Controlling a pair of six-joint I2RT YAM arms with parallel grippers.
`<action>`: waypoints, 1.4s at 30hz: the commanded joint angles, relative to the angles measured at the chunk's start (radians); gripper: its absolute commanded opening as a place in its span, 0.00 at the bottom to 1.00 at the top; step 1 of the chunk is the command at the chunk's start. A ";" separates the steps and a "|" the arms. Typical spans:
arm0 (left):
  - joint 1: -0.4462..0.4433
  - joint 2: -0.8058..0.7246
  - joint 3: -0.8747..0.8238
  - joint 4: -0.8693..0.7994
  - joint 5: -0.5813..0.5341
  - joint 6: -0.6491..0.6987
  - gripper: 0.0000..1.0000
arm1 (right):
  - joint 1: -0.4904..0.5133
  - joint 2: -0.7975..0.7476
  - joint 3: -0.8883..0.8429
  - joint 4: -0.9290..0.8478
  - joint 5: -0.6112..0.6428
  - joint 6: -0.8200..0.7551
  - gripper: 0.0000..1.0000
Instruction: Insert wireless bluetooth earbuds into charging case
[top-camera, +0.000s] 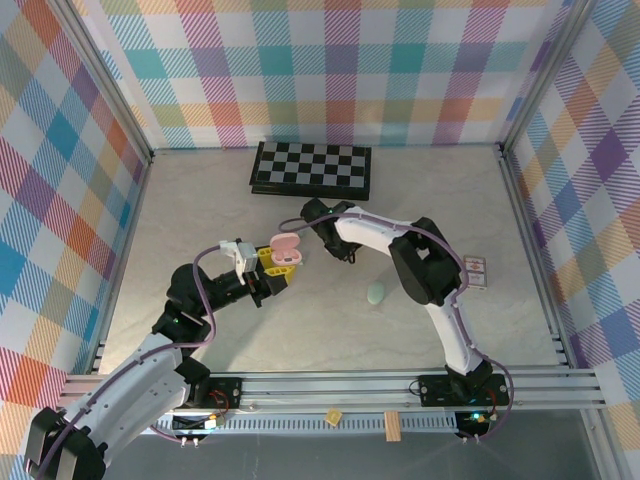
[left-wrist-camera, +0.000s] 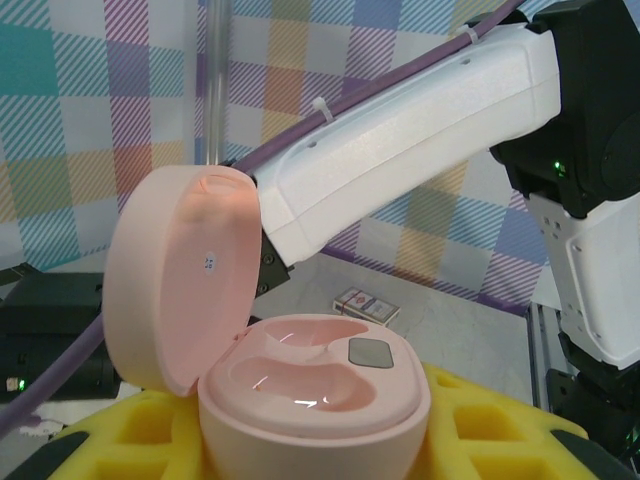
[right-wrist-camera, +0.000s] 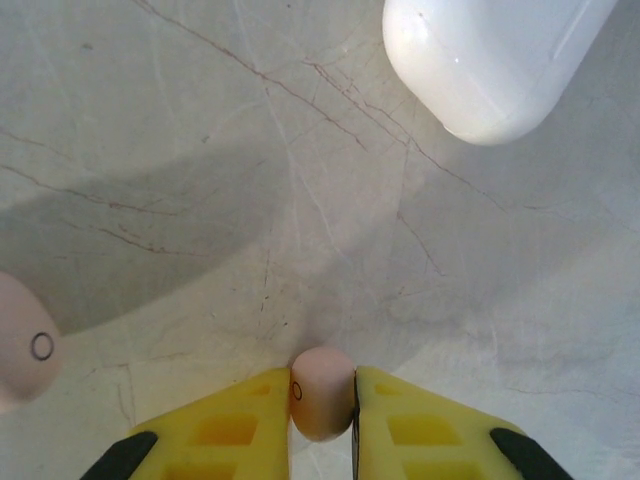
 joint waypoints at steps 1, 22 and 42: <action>0.005 0.004 0.016 0.018 0.026 0.003 0.33 | -0.047 -0.089 -0.021 -0.026 -0.162 0.090 0.19; 0.004 0.113 0.020 0.101 0.057 -0.007 0.33 | -0.379 -0.414 -0.412 0.297 -1.055 0.524 0.21; -0.039 0.236 0.040 0.157 0.005 0.068 0.32 | -0.435 -0.583 -0.540 0.377 -1.212 0.697 0.21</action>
